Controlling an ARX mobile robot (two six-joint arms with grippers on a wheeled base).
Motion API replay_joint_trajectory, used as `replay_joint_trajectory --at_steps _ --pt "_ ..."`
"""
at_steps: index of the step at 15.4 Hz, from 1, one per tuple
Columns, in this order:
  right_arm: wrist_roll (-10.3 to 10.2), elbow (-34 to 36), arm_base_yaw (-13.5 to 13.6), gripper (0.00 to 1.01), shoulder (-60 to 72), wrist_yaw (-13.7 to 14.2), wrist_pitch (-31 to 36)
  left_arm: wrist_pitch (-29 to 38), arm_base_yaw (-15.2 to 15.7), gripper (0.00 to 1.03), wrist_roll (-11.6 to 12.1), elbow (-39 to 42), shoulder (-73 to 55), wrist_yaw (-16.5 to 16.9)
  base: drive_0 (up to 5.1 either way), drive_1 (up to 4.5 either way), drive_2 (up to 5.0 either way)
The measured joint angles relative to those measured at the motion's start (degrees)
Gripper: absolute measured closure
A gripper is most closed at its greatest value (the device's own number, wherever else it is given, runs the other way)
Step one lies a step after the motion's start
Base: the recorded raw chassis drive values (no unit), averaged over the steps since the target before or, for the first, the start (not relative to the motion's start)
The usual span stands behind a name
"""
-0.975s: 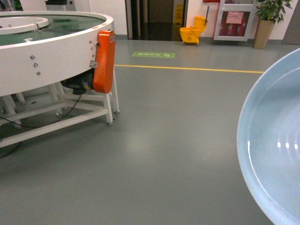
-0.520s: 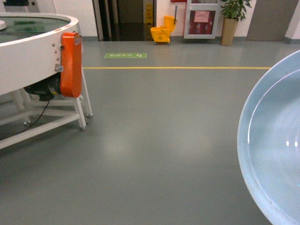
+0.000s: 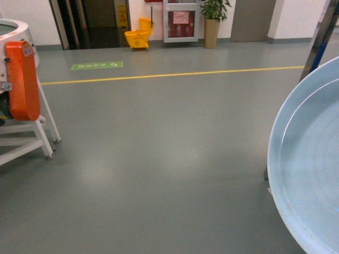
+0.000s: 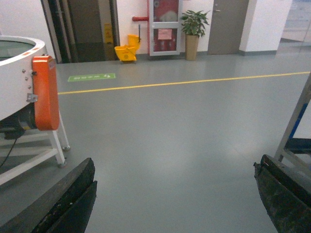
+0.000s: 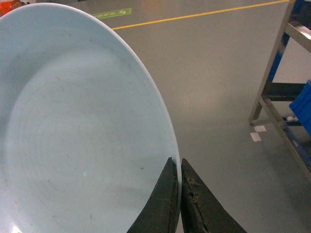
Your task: Place blue tray on left shelf second layer neatly
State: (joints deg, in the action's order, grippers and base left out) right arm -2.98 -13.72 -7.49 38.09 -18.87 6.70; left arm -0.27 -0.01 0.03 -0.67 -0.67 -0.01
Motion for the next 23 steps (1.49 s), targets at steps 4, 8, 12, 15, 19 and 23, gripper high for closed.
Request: replay_joint_trajectory --at_steps 4,8,12,15,19,23 --pt "0.0 0.0 0.0 0.99 0.0 -0.02 -0.02 0.0 0.0 0.05 0.0 0.0 0.0 0.0 -1.7 -1.68 -1.7" --pt "0.0 0.02 0.0 0.99 0.0 0.0 0.0 0.0 0.0 0.05 -0.02 0.0 0.0 0.0 -1.6 -1.61 -1.6" --pt "0.0 0.0 0.0 0.99 0.0 0.0 -0.02 0.0 0.0 0.05 0.0 0.0 0.0 0.02 -1.6 -1.58 -1.6" --pt "0.0 0.02 0.0 0.99 0.0 -0.02 -0.02 -0.04 0.0 0.05 0.0 0.0 0.0 0.0 -1.6 -0.56 -2.7" --pt "0.0 0.02 0.0 0.99 -0.26 -0.02 -0.04 -0.04 0.0 0.05 0.0 0.0 0.0 0.02 -1.7 2.39 -5.9" --pt "0.0 0.02 0.0 0.99 -0.28 0.0 -0.04 0.04 0.0 0.05 0.0 0.0 0.0 -0.02 -1.7 2.42 -5.8"
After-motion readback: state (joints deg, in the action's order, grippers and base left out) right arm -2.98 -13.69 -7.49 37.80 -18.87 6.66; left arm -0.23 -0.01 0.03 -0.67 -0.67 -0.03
